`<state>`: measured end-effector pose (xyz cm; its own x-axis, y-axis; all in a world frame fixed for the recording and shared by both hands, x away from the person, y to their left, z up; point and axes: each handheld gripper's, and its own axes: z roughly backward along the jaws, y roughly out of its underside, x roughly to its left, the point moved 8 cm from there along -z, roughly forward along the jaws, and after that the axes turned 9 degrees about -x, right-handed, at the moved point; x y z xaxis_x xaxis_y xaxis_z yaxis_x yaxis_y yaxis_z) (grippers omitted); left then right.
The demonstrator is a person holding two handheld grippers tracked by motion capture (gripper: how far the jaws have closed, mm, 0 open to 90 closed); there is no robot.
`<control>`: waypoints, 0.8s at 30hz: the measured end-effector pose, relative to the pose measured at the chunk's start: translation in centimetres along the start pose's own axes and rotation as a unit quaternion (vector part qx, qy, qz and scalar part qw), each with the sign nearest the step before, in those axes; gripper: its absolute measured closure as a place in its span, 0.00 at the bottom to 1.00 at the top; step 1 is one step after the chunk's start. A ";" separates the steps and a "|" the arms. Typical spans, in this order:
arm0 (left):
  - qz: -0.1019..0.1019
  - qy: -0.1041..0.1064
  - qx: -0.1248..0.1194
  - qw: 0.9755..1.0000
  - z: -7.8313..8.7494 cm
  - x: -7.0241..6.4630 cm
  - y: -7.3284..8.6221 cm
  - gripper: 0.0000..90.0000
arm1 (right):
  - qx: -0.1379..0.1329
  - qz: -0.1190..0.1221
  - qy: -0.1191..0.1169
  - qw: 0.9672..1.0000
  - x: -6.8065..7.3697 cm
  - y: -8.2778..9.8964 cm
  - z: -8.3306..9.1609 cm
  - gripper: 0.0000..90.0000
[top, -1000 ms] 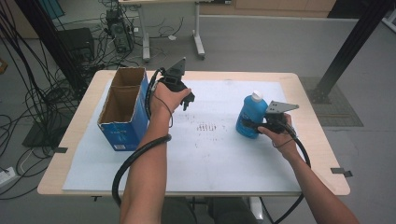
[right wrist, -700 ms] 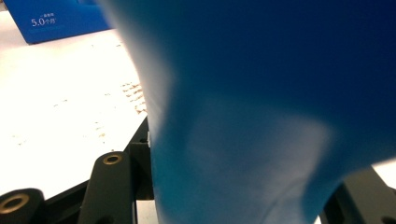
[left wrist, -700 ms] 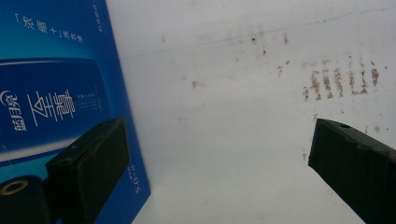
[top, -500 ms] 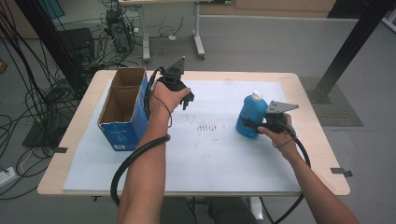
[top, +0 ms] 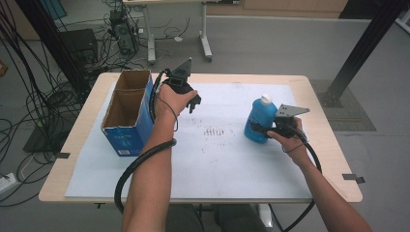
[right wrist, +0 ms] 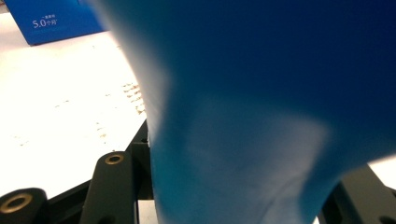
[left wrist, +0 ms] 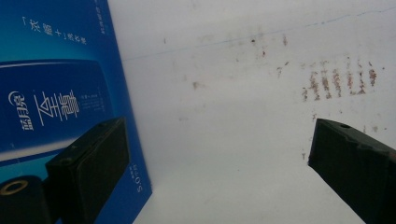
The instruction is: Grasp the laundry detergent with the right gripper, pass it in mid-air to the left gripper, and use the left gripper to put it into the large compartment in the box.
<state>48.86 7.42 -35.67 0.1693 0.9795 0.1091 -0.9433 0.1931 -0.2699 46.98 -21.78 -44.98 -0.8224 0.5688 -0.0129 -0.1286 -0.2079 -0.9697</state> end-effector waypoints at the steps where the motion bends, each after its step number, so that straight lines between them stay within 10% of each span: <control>1: -0.001 0.000 0.000 1.000 0.0 0.0 0.0 0.06 | 0.000 0.000 0.000 1.000 0.0 0.0 0.0 0.49; 24: -0.003 0.000 -0.004 1.000 0.6 0.2 -0.1 0.06 | 0.000 -0.001 0.001 1.000 0.0 0.0 0.0 0.50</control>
<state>48.82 7.58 -35.08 0.1740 0.9784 0.1114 -0.9400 0.1987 -0.2774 46.95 -21.79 -44.99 -0.8212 0.5705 -0.0106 -0.1313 -0.2070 -0.9695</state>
